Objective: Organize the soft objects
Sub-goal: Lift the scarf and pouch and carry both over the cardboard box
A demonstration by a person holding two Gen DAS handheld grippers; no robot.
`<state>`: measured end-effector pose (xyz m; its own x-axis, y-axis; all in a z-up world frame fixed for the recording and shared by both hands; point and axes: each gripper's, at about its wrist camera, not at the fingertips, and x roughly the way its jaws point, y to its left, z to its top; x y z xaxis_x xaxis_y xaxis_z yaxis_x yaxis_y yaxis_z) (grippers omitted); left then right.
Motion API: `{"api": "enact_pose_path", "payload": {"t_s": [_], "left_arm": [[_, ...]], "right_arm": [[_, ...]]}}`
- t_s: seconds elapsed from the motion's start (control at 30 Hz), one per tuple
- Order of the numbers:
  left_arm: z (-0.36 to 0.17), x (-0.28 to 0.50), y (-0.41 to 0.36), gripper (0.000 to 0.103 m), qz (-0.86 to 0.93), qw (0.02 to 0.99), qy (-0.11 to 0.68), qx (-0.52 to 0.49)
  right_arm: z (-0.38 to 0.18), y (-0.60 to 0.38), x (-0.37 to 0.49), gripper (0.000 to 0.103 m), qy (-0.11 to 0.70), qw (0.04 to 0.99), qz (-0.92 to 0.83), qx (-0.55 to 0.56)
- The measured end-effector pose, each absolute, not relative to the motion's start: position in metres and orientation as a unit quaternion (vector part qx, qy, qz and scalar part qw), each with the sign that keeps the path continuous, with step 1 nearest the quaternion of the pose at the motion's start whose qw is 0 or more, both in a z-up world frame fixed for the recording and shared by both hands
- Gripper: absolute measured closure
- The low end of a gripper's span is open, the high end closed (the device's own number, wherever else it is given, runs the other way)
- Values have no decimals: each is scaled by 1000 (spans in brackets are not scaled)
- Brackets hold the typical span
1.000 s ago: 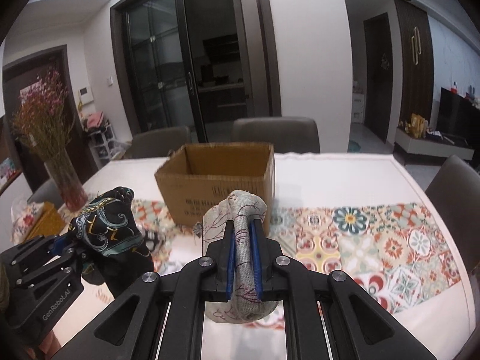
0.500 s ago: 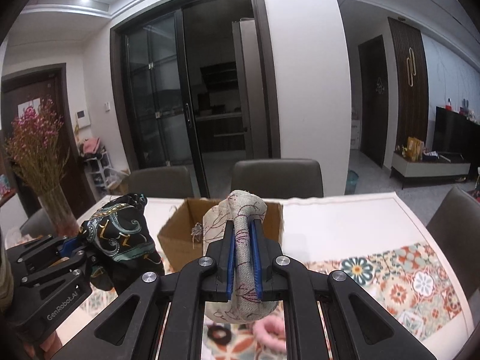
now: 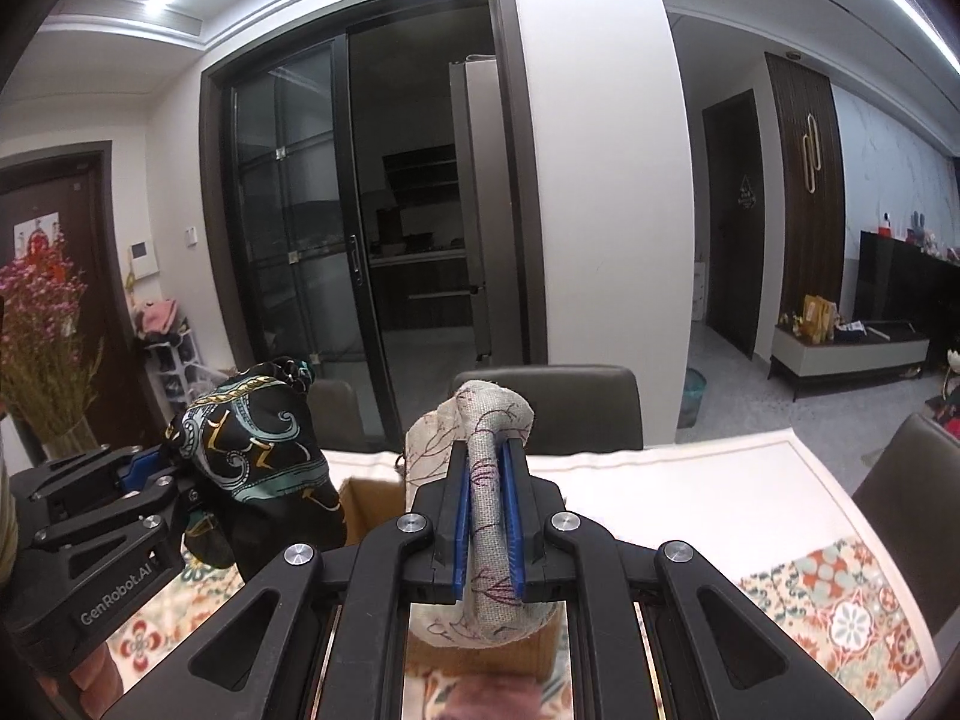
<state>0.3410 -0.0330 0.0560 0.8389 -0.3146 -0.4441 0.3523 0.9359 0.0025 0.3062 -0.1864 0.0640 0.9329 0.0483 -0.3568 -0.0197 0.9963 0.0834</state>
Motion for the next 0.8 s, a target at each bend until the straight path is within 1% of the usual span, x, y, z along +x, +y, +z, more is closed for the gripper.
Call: {"api": "enact_pose_path", "payload": {"t_s": [0.3, 0.5, 0.8], "left_arm": [[53, 400, -37, 82, -207, 946, 247, 32], [28, 441, -39, 82, -233, 930, 285, 10], [-20, 469, -42, 82, -231, 911, 341, 9]], "right_arm": [[68, -183, 349, 92, 184, 983, 9, 27], [54, -183, 374, 92, 203, 979, 9, 20], [14, -183, 407, 92, 259, 966, 7, 0]]}}
